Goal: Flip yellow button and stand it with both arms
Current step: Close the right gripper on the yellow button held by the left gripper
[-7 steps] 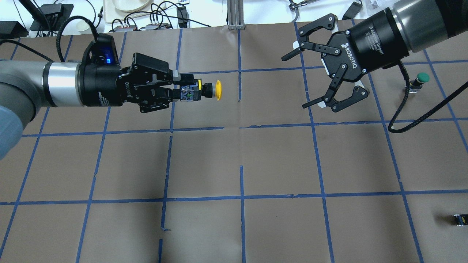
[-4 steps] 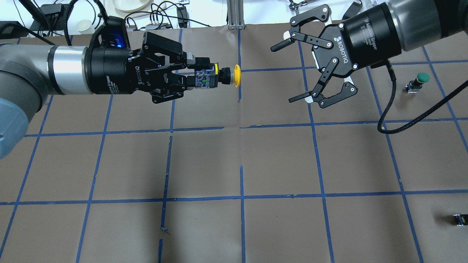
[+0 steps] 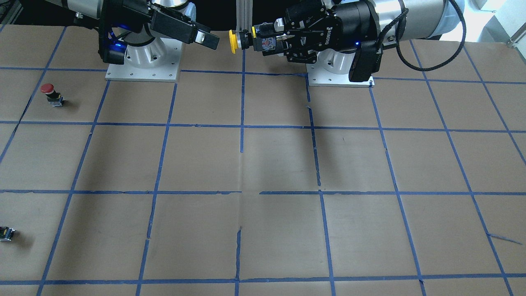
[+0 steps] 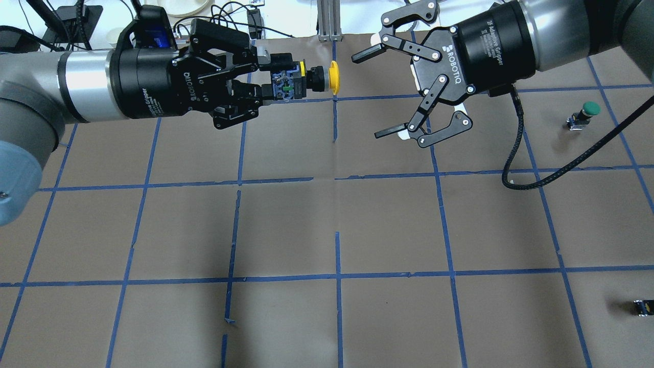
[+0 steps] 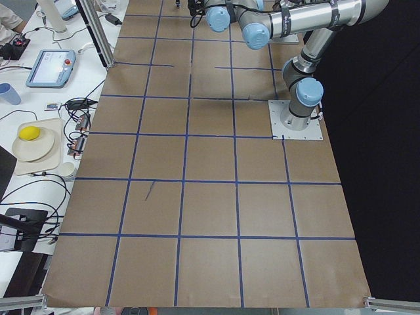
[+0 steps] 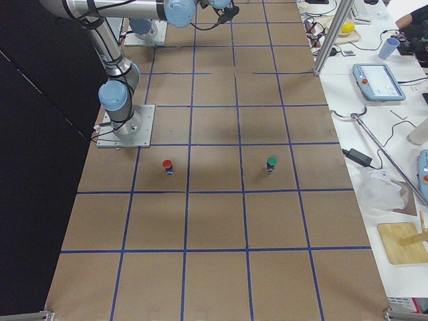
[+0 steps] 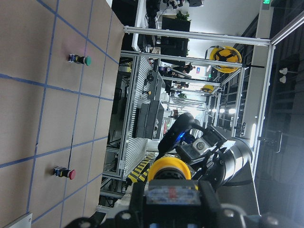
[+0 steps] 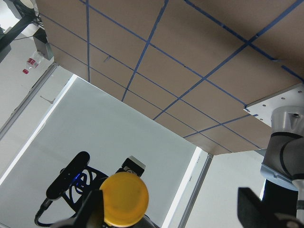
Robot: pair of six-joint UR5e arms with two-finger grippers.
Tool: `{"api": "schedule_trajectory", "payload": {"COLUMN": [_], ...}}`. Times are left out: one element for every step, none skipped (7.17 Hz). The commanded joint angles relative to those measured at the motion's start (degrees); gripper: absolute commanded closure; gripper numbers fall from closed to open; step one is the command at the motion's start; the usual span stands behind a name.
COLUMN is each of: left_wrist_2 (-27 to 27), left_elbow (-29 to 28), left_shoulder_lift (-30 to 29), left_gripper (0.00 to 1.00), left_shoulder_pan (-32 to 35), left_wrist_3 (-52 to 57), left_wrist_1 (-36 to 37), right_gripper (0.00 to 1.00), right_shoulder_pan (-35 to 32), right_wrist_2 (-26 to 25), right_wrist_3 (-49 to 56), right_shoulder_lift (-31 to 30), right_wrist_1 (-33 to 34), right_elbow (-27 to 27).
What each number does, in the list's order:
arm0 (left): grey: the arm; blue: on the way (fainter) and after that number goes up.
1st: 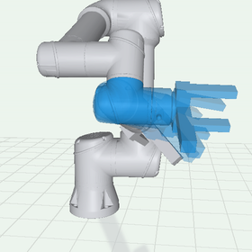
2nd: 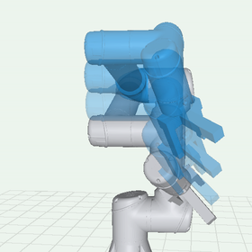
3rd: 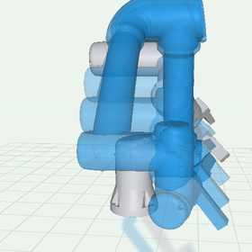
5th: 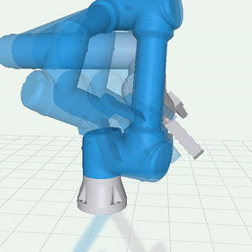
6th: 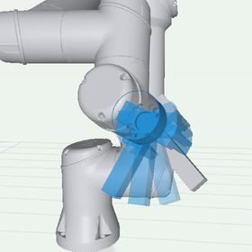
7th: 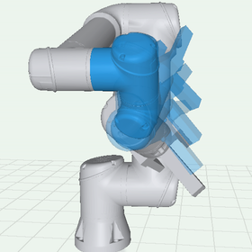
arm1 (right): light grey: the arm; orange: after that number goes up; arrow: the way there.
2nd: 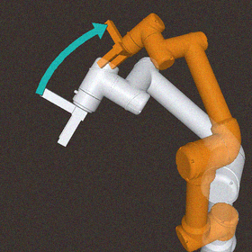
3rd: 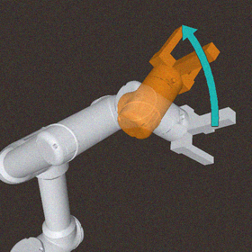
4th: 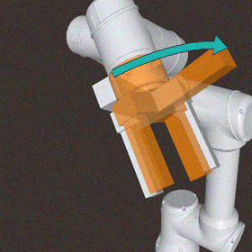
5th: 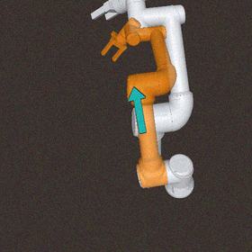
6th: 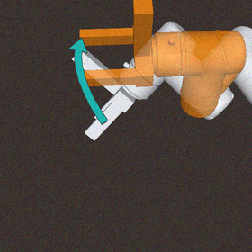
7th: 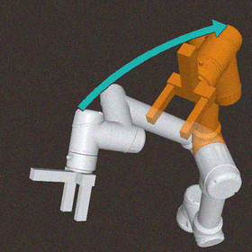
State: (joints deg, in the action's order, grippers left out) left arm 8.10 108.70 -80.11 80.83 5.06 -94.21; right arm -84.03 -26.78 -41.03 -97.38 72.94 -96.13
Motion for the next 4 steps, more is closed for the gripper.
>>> {"api": "schedule_trajectory", "payload": {"left_wrist_2": [-0.5, -0.5, -0.5, -0.5], "left_elbow": [0.2, 0.3, 0.3, 0.3], "left_shoulder_lift": [0.0, 0.0, -0.1, -0.1], "left_gripper": [0.9, 0.9, 0.9, 0.9], "left_shoulder_pan": [0.0, 0.0, 0.0, 0.0], "left_wrist_3": [-1.3, -1.2, -1.2, -1.4], "left_wrist_1": [1.2, 1.2, 1.2, 1.2], "right_gripper": [0.0, 0.0, 0.0, 0.01], "right_shoulder_pan": [-0.1, -0.1, 0.0, -0.2], "right_wrist_2": [2.2, 5.1, 7.7, 8.1], "right_wrist_3": [-0.5, -0.8, -1.2, -1.2], "right_shoulder_lift": [0.8, 1.1, 1.1, 1.6], "right_wrist_1": [0.4, 0.7, 0.8, 0.6], "right_elbow": [0.1, 0.1, 0.1, 0.1]}}
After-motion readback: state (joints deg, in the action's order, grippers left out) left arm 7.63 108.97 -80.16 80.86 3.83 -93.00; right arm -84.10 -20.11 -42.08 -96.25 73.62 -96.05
